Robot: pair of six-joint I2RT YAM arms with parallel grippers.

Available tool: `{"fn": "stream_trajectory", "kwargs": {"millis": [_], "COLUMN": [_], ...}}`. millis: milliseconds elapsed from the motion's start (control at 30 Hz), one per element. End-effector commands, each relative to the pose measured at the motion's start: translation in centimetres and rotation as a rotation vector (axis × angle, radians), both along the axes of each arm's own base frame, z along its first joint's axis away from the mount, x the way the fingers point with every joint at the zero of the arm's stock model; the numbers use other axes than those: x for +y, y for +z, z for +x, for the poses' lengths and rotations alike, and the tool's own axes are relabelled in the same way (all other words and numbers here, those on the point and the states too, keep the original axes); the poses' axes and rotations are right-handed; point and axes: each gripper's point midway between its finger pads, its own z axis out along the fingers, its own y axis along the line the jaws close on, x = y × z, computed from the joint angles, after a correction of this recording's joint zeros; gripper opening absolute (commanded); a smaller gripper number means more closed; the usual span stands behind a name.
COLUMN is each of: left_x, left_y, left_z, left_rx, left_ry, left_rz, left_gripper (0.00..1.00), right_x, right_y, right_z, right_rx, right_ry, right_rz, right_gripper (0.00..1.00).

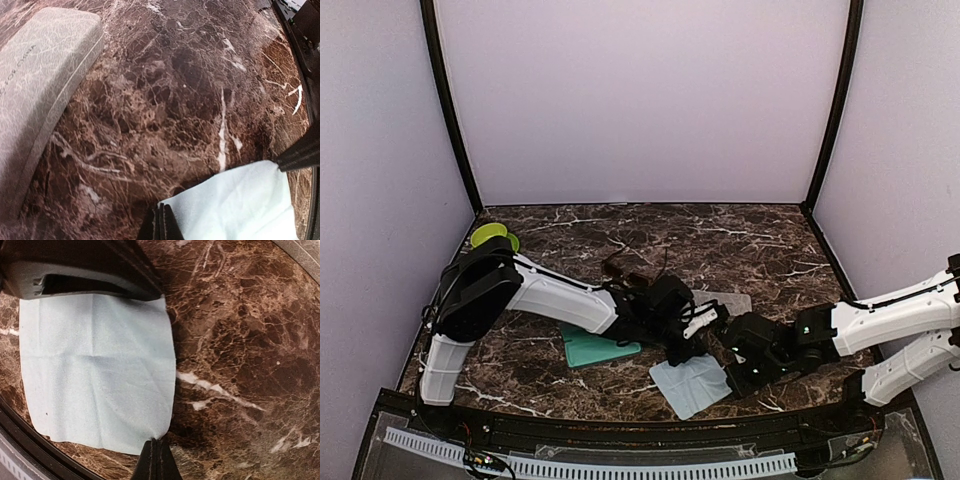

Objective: Organize the sunglasses
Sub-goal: Pick up the glasses cleaning cloth from the center of the board, then fold the glasses cleaning cloth at the center of the board.

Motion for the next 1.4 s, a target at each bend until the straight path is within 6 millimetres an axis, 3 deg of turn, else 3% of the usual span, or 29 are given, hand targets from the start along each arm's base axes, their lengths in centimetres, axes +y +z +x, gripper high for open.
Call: {"fn": "stream_trajectory", "kwargs": {"millis": [0,367,633,1000,1167,1367], "left_x": [0.8,2.1,3.2,5.5,6.3,7.5], "left_y": [2.0,8.2,11.7,13.1,14.7,16.2], "left_z": [-1.4,0.6,1.0,-1.4,-2.7,-4.5], "left_rx": [0.072,0.047,0.038,0.042,0.017,-0.004], "left_ry": [0.034,0.221,0.289,0.294,0.31,0.322], "left_rz": [-0.022,-0.174,-0.261,-0.253,-0.261,-0.277], "left_gripper": [0.0,0.0,0.0,0.0,0.0,0.0], "right_x": [0.5,1.4,2.0,2.8,3.9,4.2], "right_y": [1.6,4.4,5.6,8.6,10.6,11.4], "right_z": [1.3,3.2,3.7,3.2,2.6,1.6], "right_rx": [-0.05,-0.132,-0.154,-0.149,-0.13,-0.094], "right_ry": [-0.025,0.014,0.062,0.121,0.175,0.211], "right_rz": [0.018,0.046,0.042,0.081,0.126,0.132], "right_gripper": [0.0,0.0,0.0,0.0,0.0,0.0]}}
